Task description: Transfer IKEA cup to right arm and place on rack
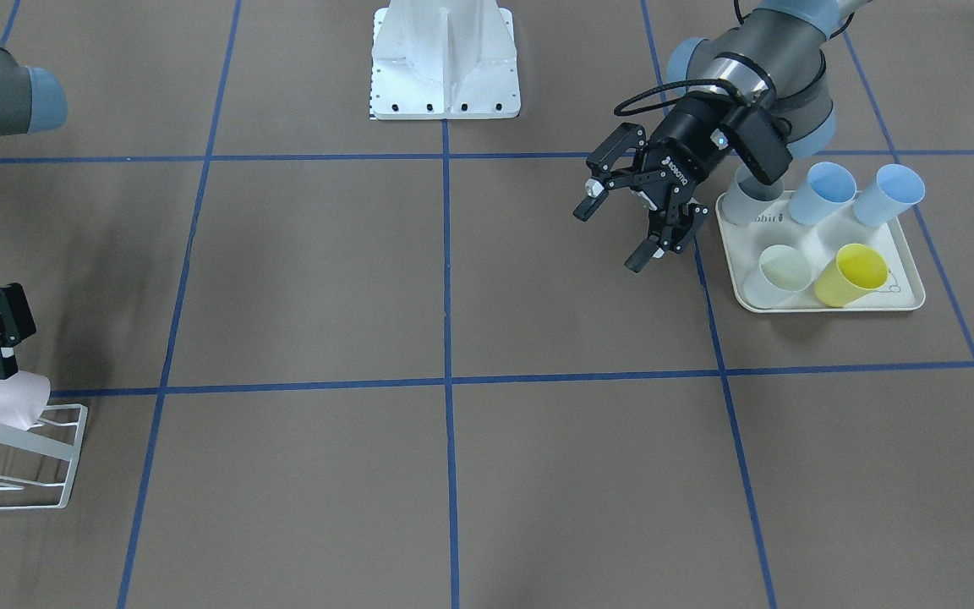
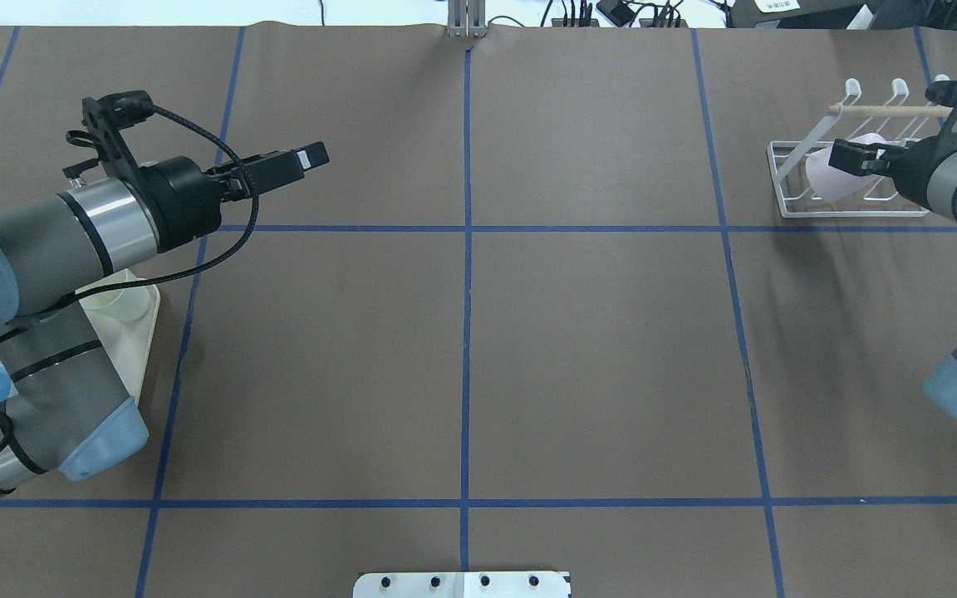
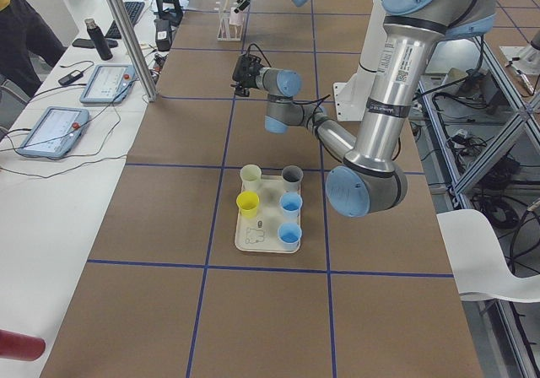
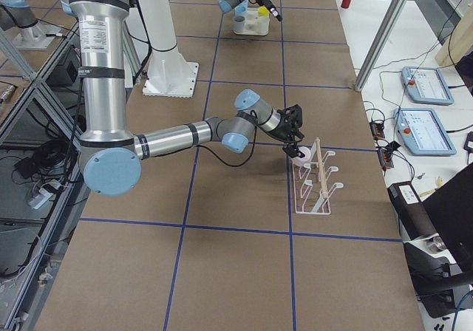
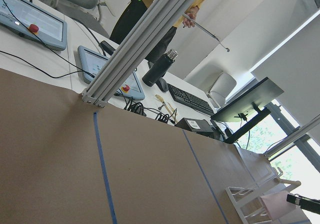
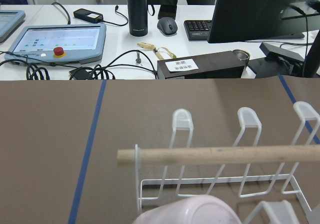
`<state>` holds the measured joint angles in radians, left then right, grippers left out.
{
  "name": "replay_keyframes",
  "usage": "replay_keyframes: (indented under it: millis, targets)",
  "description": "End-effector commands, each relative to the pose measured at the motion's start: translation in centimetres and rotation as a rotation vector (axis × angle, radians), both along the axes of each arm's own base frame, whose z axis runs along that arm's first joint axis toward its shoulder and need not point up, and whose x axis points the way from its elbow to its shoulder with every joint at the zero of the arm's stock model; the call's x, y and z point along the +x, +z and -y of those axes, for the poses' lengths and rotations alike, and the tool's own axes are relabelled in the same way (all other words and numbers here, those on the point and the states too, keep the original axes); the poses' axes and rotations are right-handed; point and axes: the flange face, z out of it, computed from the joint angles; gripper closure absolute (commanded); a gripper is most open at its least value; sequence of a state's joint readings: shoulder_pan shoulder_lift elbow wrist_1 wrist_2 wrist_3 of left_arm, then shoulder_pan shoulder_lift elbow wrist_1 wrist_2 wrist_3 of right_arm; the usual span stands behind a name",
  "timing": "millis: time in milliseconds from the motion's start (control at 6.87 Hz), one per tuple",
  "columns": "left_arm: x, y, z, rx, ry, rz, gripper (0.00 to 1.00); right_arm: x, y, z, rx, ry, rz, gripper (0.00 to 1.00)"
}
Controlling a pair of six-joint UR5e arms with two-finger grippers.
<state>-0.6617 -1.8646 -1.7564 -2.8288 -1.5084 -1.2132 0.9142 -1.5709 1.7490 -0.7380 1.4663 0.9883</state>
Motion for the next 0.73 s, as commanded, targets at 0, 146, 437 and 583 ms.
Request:
replay_keyframes:
  millis: [0,146,437,583]
  targets:
    - [-2.8,4.2,1.9,0.106,-0.014,0.281,0.01,1.6,-1.8,-2.4,0.012,-0.013,0.028,0.0]
    - [-6.6,8.7,2.3,0.16,0.007,0.432,0.01,1.7,-2.2,-3.2,0.008,-0.039,0.046,0.0]
    - [-15.0,17.3,2.3,0.267,0.03,0.733,0.01,1.3,-2.2,-4.6,-0.043,-0.139,0.109,0.0]
    - [-19.5,21.4,2.2,0.244,0.095,0.8,0.01,0.7,-2.1,-5.2,-0.072,-0.203,0.14,0.0]
